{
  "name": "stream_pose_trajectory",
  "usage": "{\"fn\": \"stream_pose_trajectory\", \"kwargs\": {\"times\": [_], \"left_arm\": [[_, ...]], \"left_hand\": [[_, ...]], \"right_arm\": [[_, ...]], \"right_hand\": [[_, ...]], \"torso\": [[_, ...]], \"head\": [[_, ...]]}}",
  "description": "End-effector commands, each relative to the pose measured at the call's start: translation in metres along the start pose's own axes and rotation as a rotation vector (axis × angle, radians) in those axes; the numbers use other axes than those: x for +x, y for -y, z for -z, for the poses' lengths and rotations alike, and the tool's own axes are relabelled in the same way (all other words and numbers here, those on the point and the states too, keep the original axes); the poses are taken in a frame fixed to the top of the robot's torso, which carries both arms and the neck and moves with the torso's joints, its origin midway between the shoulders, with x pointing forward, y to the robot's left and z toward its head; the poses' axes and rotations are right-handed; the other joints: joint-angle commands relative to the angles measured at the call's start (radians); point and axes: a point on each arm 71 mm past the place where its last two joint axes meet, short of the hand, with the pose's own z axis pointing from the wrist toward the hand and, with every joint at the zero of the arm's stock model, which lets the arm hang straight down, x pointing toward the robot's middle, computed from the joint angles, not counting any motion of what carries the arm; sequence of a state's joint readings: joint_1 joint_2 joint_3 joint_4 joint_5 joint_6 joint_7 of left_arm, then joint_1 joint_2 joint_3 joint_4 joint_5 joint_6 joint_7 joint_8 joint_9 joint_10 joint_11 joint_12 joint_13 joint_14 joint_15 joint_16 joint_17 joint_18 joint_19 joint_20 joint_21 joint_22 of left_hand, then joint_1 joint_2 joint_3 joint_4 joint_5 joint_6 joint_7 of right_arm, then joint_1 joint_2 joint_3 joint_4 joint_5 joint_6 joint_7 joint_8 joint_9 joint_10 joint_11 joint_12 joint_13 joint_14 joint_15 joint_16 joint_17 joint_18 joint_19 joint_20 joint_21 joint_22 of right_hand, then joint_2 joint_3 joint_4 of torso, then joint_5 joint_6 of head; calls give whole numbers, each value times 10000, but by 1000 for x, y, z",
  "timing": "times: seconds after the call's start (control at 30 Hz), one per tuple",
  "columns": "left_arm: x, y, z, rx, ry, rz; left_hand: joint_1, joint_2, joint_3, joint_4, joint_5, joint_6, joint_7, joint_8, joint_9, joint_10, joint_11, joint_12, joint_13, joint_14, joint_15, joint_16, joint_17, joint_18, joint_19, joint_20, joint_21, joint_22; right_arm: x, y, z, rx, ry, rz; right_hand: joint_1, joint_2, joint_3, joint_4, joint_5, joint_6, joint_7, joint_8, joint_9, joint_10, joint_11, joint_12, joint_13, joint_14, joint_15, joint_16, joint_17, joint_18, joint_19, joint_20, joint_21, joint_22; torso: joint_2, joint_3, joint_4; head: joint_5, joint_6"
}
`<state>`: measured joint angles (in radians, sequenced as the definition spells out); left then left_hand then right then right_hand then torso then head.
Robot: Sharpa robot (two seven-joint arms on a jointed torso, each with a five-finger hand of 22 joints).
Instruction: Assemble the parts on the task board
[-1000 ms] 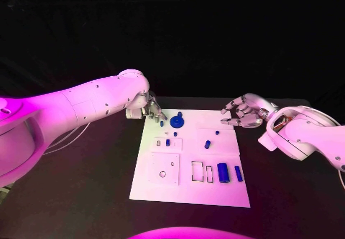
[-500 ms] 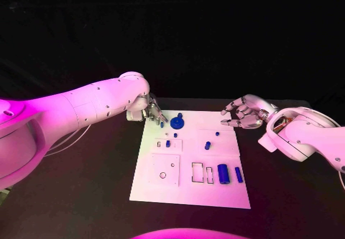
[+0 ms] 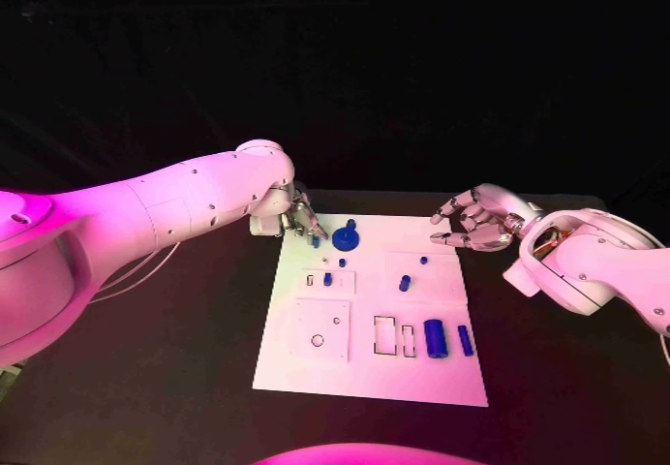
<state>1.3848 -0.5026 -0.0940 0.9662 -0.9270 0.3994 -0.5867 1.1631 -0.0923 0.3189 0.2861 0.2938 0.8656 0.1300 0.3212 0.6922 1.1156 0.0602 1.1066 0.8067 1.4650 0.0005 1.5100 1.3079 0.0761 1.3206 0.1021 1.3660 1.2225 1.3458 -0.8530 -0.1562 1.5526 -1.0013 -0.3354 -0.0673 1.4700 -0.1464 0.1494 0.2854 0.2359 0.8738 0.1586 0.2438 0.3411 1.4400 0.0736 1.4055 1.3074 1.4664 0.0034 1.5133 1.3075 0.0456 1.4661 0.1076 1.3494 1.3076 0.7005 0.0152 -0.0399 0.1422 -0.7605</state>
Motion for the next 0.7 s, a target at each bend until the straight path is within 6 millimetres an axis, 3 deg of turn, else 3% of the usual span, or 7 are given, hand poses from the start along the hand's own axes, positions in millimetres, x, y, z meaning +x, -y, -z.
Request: {"fn": "stream_pose_trajectory", "kwargs": {"times": [0.03, 0.4, 0.7], "left_arm": [[2, 2, 0, 92, -226, -4], [1, 0, -1, 43, -292, 32], [1, 2, -1, 132, -279, 93]], "left_hand": [[133, 4, 81, -4, 38, 109, -2, 81, 1, -23, -66, 26, -13, 591, -79, 29, 1615, 72, 32, -54, 5, -2], [438, 29, 231, -43, 34, 320, -107, 435, 133, -25, -154, 25, -35, 587, -151, 27, 1606, 76, 22, -105, -7, -7], [1320, 179, 1065, -376, 10, 175, -292, 1276, 701, 42, -326, -2, -77, 603, -308, 46, 1628, 64, 50, -236, 4, 49]], "right_arm": [[1, -1, 0, -79, -82, 52], [2, -1, -1, -86, -110, 54], [2, -1, -1, -82, -106, 52]], "right_hand": [[-25, -42, 68, 19, 4, -46, 1, 31, 9, -65, -2, -44, 1212, 727, -50, -32, 1388, 70, -8, -56, -60, 1182], [-35, -35, 73, 23, 7, -46, 1, 36, 9, -62, -2, -41, 1214, 729, -50, -30, 1394, 68, -3, -56, -53, 1187], [-38, -27, 81, 22, 9, -45, 1, 42, 10, -58, -3, -37, 1217, 728, -50, -32, 1390, 67, 0, -56, -48, 1192]], "torso": [[-1, -5, 1], [0, -1, -8], [3, 1, 3]], "head": [[-11, -25], [-2, -48], [-16, -75]]}}
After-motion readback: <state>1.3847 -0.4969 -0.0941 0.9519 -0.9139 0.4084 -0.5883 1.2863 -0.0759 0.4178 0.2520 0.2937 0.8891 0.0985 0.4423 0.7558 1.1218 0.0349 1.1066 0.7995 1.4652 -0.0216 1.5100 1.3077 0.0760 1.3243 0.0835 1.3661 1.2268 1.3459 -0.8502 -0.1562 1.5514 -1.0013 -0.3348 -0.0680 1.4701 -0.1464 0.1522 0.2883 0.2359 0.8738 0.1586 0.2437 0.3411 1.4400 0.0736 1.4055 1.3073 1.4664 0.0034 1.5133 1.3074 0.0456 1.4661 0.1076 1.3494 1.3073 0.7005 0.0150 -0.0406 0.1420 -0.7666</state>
